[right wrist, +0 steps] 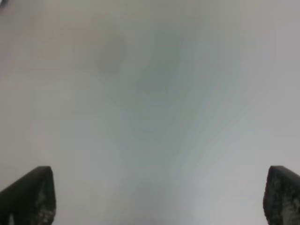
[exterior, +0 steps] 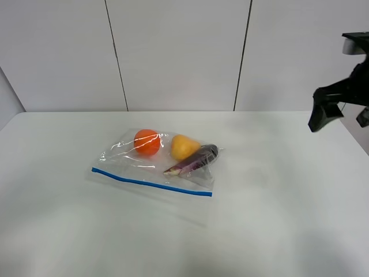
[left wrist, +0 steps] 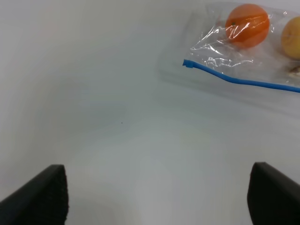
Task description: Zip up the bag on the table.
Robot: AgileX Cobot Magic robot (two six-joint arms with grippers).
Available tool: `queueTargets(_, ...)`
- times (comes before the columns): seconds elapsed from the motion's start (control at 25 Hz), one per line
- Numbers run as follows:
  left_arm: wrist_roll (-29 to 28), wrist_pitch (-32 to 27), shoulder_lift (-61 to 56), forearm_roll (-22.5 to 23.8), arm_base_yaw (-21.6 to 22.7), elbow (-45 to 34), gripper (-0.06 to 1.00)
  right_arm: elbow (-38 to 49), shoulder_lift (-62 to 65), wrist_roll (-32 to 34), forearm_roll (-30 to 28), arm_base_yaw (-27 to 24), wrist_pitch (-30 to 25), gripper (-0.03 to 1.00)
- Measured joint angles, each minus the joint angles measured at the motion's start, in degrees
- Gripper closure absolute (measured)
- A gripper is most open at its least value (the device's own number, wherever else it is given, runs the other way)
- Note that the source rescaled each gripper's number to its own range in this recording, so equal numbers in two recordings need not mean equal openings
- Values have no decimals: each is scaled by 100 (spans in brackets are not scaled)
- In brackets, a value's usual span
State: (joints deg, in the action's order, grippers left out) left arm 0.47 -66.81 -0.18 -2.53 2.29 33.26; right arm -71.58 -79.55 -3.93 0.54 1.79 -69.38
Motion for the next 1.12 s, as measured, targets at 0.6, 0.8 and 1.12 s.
queueTargets(0.6, 0, 0, 0, 0, 0, 0, -5, 4079, 4205, 139, 154, 0, 785, -3)
queueTargets(0.8, 0, 0, 0, 0, 0, 0, -5, 4303, 5255, 139, 202, 0, 1053, -3)
queueTargets(1.12, 0, 0, 0, 0, 0, 0, -5, 4314, 6006, 139, 294, 0, 1065, -3)
